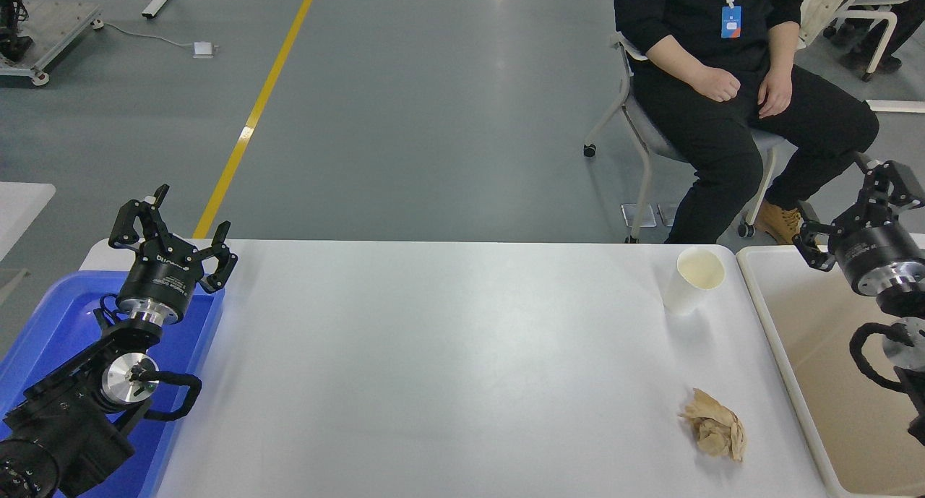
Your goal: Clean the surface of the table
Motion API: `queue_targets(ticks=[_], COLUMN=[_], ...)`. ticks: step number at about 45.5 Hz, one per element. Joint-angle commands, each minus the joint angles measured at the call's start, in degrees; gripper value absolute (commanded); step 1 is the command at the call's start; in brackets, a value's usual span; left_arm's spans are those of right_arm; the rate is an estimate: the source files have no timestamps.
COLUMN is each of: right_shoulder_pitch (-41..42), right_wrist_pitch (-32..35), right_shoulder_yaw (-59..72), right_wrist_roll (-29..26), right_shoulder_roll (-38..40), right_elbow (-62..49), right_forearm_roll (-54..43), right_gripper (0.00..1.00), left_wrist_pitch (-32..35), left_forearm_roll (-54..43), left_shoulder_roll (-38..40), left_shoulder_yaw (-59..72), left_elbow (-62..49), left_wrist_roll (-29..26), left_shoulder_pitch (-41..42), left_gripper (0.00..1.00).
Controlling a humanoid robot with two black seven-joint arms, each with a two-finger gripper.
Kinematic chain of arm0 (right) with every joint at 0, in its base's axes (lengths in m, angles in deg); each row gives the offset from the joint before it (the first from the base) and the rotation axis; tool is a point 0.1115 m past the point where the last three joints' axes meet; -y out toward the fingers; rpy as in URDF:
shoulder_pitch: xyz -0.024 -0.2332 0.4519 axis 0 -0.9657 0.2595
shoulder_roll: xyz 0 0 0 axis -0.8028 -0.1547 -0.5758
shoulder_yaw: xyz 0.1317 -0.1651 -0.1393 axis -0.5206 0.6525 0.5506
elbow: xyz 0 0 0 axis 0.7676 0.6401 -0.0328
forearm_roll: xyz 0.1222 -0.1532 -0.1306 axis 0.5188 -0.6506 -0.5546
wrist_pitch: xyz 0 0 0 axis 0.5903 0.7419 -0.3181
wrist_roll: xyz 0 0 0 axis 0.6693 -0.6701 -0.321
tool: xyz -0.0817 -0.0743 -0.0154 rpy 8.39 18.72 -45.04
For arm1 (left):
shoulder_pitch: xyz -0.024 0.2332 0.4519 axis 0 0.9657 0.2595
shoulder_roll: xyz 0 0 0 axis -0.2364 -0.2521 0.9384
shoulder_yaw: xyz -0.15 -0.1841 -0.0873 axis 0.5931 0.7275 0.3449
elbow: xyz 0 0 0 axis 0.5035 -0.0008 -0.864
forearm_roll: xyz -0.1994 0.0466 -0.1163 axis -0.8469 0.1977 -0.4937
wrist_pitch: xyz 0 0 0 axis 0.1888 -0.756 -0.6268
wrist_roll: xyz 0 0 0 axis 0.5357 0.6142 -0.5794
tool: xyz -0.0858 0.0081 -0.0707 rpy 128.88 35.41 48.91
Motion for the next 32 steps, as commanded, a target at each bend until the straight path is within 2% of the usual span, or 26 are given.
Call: queue_targets(ticks=[1,32], right_shoulder_pitch=[0.1,2.1], right_wrist_pitch=[-0.1,-0.2], right_shoulder_yaw=[0.1,-1.2], right_wrist_roll=[0.0,0.0], right_shoulder_roll=[-0.1,-0.1], right_elbow=[0.0,-3.9], right_forearm_roll=[0.0,2.2], right_gripper=[0.99,0.99], left_wrist_pitch=[0.0,0.0], left_forearm_roll=[0.0,0.0], left_shoulder_roll=[0.0,0.0], left_shoulder_yaw=[0.0,0.0], left_elbow=[0.0,0.0], left_wrist_roll=[0.0,0.0], left_shoulder_pitch=[0.0,0.0], left_gripper=[1.0,1.0])
